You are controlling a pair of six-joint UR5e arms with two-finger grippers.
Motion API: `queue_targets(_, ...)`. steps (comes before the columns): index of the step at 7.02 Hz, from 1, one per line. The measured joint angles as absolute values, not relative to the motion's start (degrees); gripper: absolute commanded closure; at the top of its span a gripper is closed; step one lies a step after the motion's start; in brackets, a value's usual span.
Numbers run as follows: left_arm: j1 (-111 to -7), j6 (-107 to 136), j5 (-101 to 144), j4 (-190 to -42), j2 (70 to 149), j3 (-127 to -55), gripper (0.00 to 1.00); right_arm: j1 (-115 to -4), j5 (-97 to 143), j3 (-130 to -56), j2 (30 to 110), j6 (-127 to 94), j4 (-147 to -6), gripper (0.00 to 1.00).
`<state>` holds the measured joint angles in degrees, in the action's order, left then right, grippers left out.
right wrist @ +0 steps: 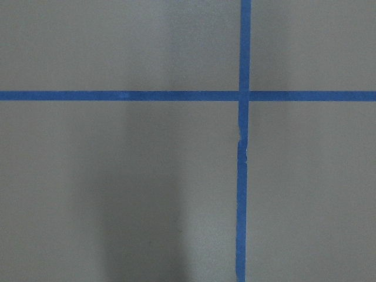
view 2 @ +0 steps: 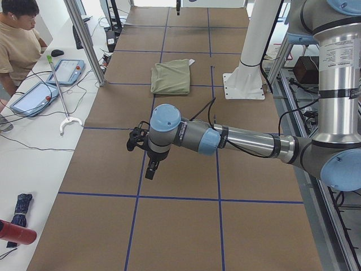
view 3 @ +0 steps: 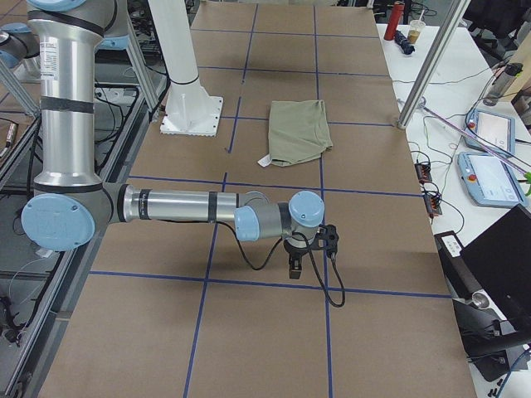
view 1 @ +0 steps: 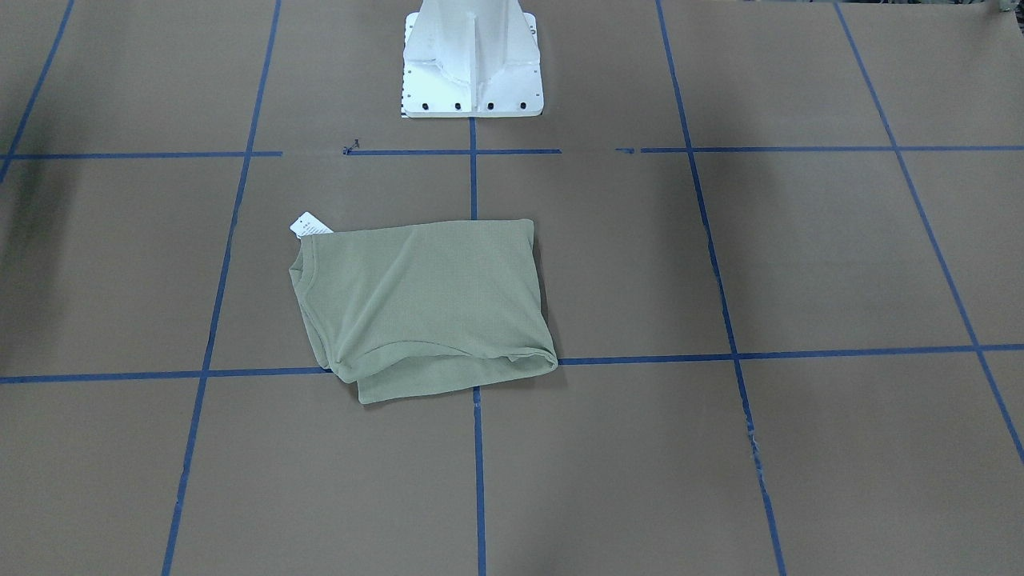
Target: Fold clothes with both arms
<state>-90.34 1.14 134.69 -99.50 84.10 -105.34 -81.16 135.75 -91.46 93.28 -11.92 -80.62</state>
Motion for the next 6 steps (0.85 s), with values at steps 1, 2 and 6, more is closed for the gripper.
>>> queue_targets(1, -90.30, 1.14, 134.77, -99.57, 84.06, -105.40, 0.00, -81.14, 135.72, -90.69, 92.90, -11.93, -80.58, 0.00)
queue_targets(2, -90.28, 1.14, 134.83, -99.61, 84.04, -105.50, 0.00, -81.13, 135.73, -90.29, 92.45, -11.99, -80.56, 0.00)
queue_targets(6, -90.26, 1.14, 137.90, -99.10, 83.91, -108.51, 0.00, -81.19, 135.57, -90.20, 90.88, -11.81, -80.43, 0.00)
